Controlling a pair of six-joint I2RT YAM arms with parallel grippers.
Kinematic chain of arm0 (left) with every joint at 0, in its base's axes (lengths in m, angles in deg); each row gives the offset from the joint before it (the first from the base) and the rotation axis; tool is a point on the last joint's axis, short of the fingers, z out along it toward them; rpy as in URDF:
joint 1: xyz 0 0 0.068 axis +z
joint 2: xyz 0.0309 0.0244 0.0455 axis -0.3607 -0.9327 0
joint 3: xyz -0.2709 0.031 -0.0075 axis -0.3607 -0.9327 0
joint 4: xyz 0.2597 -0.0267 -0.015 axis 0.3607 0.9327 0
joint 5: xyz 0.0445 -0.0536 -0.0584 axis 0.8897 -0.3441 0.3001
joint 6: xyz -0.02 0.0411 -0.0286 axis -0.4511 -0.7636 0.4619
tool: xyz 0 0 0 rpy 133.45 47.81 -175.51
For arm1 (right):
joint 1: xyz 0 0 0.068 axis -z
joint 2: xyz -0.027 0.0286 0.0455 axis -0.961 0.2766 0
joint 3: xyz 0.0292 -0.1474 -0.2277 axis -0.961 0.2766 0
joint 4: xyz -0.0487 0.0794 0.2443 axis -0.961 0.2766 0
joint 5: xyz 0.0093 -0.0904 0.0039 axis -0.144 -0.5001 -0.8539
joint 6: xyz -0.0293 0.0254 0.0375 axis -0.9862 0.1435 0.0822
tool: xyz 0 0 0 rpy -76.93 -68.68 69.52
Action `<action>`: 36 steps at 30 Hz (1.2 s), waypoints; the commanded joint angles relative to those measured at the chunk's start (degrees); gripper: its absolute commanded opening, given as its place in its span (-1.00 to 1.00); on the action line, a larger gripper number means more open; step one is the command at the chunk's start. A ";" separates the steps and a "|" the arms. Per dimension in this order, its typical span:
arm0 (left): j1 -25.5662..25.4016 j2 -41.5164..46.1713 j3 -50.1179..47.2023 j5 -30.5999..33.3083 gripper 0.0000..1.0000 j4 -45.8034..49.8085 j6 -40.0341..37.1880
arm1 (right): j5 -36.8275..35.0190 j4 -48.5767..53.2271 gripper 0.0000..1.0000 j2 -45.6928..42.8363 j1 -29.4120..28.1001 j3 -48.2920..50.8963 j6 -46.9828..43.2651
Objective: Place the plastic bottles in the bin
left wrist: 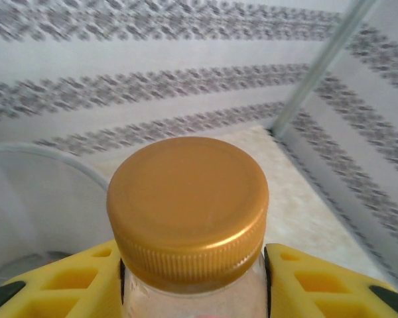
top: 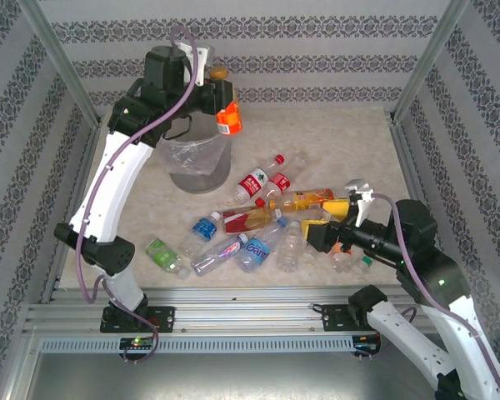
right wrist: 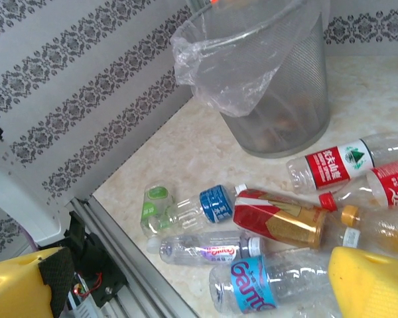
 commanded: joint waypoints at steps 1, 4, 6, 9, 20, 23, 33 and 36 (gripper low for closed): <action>2.10 -4.02 7.16 9.20 -0.13 7.93 -7.56 | -1.71 3.57 0.96 -1.98 -0.53 -1.09 0.13; 2.92 -7.37 10.85 12.75 -0.14 9.62 -10.06 | -2.28 4.40 0.96 -3.09 -0.57 -0.84 0.14; 3.63 -9.22 11.93 14.10 -0.13 10.31 -10.99 | -2.62 5.03 0.96 -3.43 -0.53 -0.81 -0.08; 4.51 -12.04 12.62 17.05 -0.13 11.13 -12.93 | -3.14 5.89 0.96 -3.65 -0.53 -0.65 -0.47; 7.45 -21.59 13.50 19.87 -0.13 15.70 -14.54 | -3.40 5.54 0.97 -3.31 -0.53 0.99 -0.38; 7.84 -23.59 13.00 19.28 -0.12 17.48 -14.36 | -3.35 5.21 0.96 -2.63 -0.53 0.92 -0.46; 7.85 -24.03 2.70 16.79 -0.13 14.94 -13.23 | -3.34 4.67 0.96 -2.07 -0.57 1.33 -0.57; 7.84 -23.66 -1.09 16.68 -0.11 13.04 -12.64 | -3.52 4.44 0.96 -1.99 -0.52 1.58 -0.57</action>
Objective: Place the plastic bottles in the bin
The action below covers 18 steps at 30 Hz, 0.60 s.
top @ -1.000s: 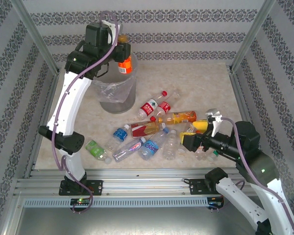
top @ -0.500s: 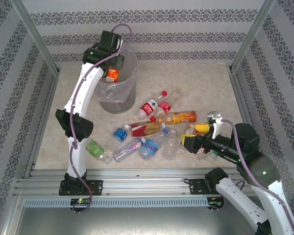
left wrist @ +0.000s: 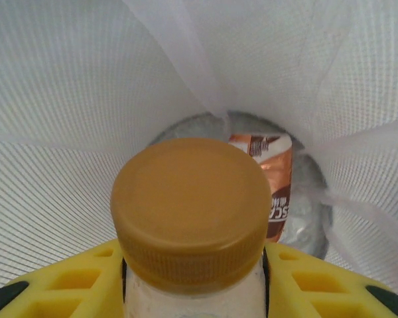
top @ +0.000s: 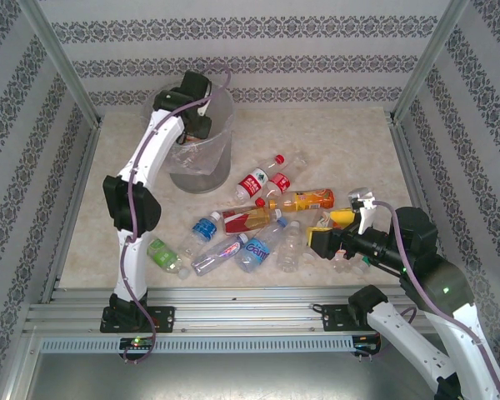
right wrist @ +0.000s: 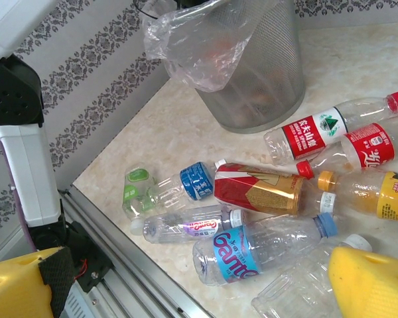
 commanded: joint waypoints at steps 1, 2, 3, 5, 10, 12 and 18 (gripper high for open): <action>0.46 0.44 -3.70 -0.66 -0.11 -2.48 0.53 | -0.58 -1.19 0.96 0.19 -0.57 0.95 -0.55; 0.49 0.58 -5.14 -0.40 -0.10 -3.17 0.51 | -0.58 -1.18 0.97 0.20 -0.56 0.95 -0.63; 0.52 0.76 -6.20 -0.21 -0.09 -3.82 0.57 | -0.50 -1.19 0.96 0.20 -0.55 1.03 -0.62; 0.49 1.13 -8.97 0.46 -0.09 -5.21 0.66 | -0.51 -1.18 0.96 0.13 -0.60 1.19 -0.55; 0.48 2.15 -14.95 1.03 -0.05 -9.02 1.01 | -0.61 -1.25 0.96 -0.14 -0.63 1.65 -0.55; 0.53 2.09 -16.01 1.38 -0.01 -9.64 1.01 | -0.68 -1.22 0.96 -0.23 -0.55 1.77 -0.61; 0.52 2.55 -16.40 2.20 0.25 -10.12 0.97 | -0.90 -1.18 0.96 -0.52 -0.55 2.07 -0.46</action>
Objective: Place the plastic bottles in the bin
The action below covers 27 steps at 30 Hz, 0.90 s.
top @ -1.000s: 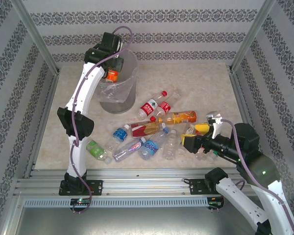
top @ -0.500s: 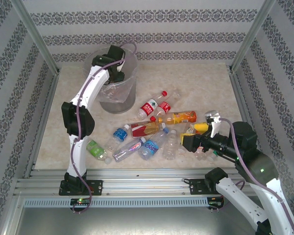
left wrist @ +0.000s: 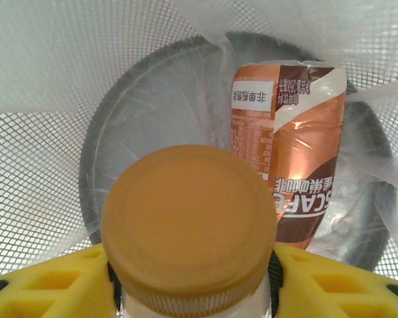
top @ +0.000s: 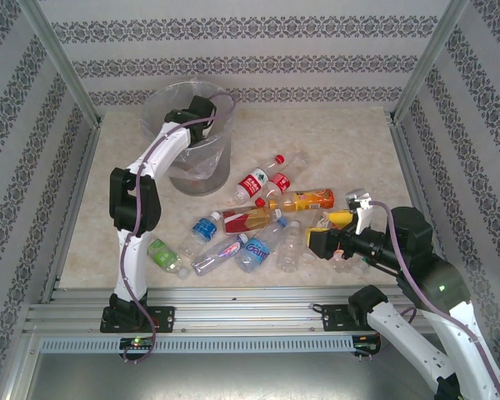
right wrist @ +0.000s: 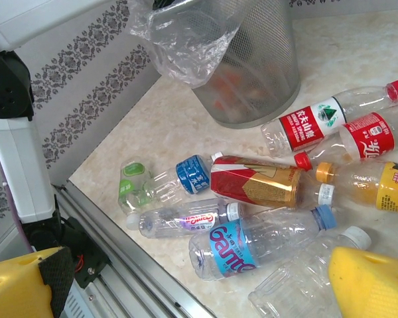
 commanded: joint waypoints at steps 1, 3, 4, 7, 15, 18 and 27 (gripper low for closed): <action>0.53 2.82 0.02 1.25 0.31 -1.63 0.70 | -1.00 -0.99 0.96 -0.48 -0.53 0.45 -0.44; 0.52 3.56 0.23 0.78 0.38 -1.77 0.86 | -1.14 -1.02 0.96 -0.41 -0.53 0.63 -0.46; 0.52 3.96 0.53 0.67 0.43 -1.74 0.96 | -1.16 -1.16 0.97 -0.32 -0.55 0.71 -0.37; 0.47 5.46 1.34 -0.14 0.53 -1.49 1.43 | -1.34 -1.36 0.97 -0.24 -0.57 0.89 -0.30; 0.49 11.33 2.24 -2.63 0.55 -1.32 3.32 | -2.45 -1.90 0.96 0.03 -0.56 1.24 -0.13; 0.46 13.96 2.02 -3.73 0.55 -1.44 4.46 | -3.74 -2.32 0.96 0.03 -0.54 1.38 0.54; 0.52 23.35 -1.91 -9.30 0.60 -3.64 7.62 | -9.31 -2.13 0.96 0.86 -0.53 1.09 2.46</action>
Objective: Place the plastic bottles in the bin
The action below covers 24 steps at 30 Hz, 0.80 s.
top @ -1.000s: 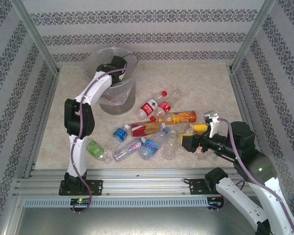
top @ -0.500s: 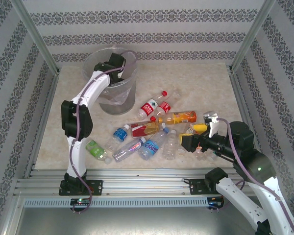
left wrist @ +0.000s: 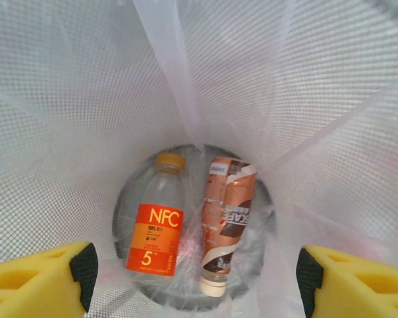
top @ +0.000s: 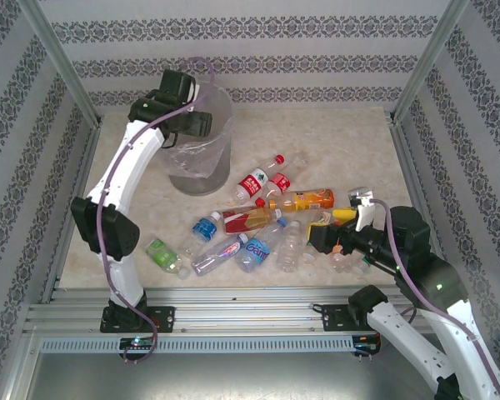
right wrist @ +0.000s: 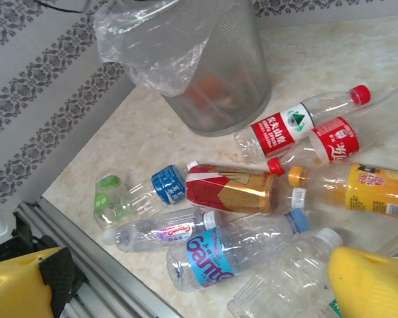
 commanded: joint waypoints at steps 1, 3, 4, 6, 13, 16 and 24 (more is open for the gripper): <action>0.54 5.11 -2.90 -3.85 0.61 -2.51 2.77 | -4.07 -0.89 0.95 0.84 -0.55 0.11 1.68; 0.50 7.86 -5.17 -5.13 0.60 -3.68 3.67 | -5.10 -0.95 0.95 1.13 -0.54 0.26 2.15; 0.54 9.10 -6.62 -6.13 0.61 -4.80 4.08 | -5.22 -1.17 0.95 1.12 -0.55 0.36 2.20; 0.48 12.82 -10.70 -9.75 0.64 -8.33 4.97 | -6.27 -1.44 0.95 1.41 -0.55 0.69 2.73; 0.19 20.78 -21.46 -31.03 0.72 -16.93 5.57 | -16.92 1.87 0.95 4.17 -0.44 0.67 7.12; -1.25 24.08 -27.01 -38.73 0.80 -22.70 7.76 | -18.80 3.44 0.94 6.30 -0.36 1.17 8.97; -11.48 25.95 -36.28 -45.82 1.00 -32.38 11.74 | -25.68 9.57 0.73 12.87 0.04 3.73 14.55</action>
